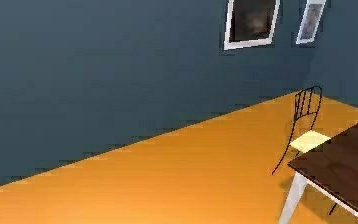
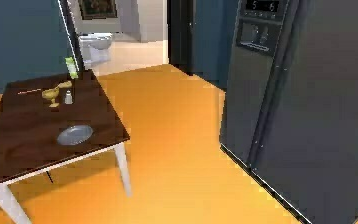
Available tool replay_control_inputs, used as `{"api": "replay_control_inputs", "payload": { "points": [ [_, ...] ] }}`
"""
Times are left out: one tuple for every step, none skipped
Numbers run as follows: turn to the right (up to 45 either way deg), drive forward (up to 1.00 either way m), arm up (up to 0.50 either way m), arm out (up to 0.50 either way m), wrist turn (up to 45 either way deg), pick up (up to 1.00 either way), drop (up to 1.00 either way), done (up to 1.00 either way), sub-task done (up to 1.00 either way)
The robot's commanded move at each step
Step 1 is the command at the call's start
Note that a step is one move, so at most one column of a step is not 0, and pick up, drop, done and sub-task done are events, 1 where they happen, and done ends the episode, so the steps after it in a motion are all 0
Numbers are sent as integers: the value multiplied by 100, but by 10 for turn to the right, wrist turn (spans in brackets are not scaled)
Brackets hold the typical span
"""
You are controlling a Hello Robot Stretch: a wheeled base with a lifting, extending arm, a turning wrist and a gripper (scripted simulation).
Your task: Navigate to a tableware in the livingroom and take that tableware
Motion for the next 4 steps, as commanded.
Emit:
{"api": "replay_control_inputs", "payload": {
  "points": [
    [-450,0,0,0,0,0,0,0,0],
    [-450,0,0,0,0,0,0,0,0],
    [-450,0,0,0,0,0,0,0,0],
    [-300,0,0,0,0,0,0,0,0]
  ]
}}
